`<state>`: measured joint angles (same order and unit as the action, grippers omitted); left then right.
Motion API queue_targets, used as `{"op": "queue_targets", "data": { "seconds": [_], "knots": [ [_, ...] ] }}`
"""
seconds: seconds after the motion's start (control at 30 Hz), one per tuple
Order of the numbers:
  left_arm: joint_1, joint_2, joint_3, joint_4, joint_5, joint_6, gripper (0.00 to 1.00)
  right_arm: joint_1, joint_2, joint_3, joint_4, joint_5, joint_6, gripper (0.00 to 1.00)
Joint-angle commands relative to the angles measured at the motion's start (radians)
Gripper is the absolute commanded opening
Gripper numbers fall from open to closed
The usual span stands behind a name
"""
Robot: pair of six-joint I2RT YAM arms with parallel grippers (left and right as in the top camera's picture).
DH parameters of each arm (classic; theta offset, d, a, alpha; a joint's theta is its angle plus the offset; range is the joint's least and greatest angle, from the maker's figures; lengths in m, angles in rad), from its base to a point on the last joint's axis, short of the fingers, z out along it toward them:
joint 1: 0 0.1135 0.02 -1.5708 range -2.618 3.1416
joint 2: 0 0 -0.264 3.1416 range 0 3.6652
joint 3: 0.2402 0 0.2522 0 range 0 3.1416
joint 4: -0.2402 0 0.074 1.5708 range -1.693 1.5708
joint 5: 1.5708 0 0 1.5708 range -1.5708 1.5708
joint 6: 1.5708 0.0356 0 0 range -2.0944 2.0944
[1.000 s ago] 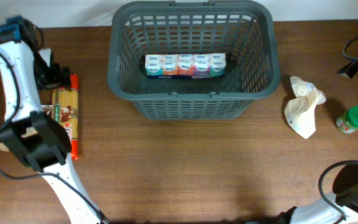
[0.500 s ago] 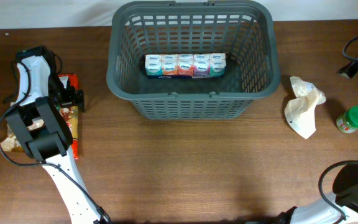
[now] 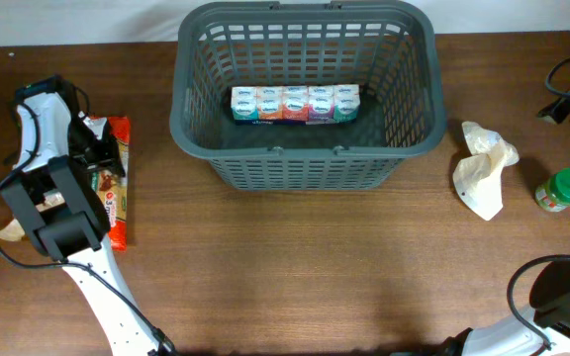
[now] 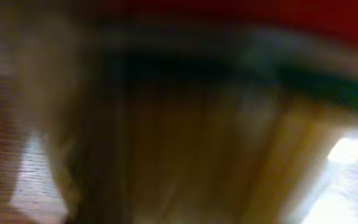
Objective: Pack container
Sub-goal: 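Grasp the red spaghetti package with the left gripper, then lower the spaghetti package into the basket and open the left gripper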
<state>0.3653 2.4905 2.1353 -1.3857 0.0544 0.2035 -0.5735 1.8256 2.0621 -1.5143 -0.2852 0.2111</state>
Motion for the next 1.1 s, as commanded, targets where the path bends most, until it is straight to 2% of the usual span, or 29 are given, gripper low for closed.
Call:
{"op": "queue_targets", "data": {
  "seconds": [0.0, 0.13, 0.37, 0.6, 0.77, 0.93, 1.07],
  "knots": [
    [-0.014, 0.030, -0.034, -0.001, 0.118, 0.044, 0.02, -0.003, -0.027, -0.003, 0.000, 0.009, 0.008, 0.99],
    [-0.014, 0.030, -0.031, -0.031, 0.070, 0.010, 0.02, -0.003, -0.027, -0.003, 0.000, 0.009, 0.008, 0.99],
    [-0.014, 0.014, 0.086, -0.153, 0.097, -0.034, 0.02, -0.003, -0.027, -0.003, 0.000, 0.009, 0.008, 0.99],
    [-0.026, -0.093, 0.416, -0.221, 0.135, -0.032, 0.02, -0.003, -0.027, -0.003, 0.000, 0.009, 0.008, 0.99],
    [-0.061, -0.184, 0.658, -0.212, 0.141, -0.021, 0.02, -0.003, -0.027, -0.003, 0.000, 0.009, 0.008, 0.99],
    [-0.143, -0.267, 0.850, -0.182, 0.140, 0.098, 0.02, -0.003, -0.027, -0.003, 0.000, 0.009, 0.008, 0.99],
    [-0.285, -0.327, 0.965, -0.151, 0.106, 0.328, 0.02, -0.003, -0.027, -0.003, 0.000, 0.009, 0.008, 0.98]
  ]
}}
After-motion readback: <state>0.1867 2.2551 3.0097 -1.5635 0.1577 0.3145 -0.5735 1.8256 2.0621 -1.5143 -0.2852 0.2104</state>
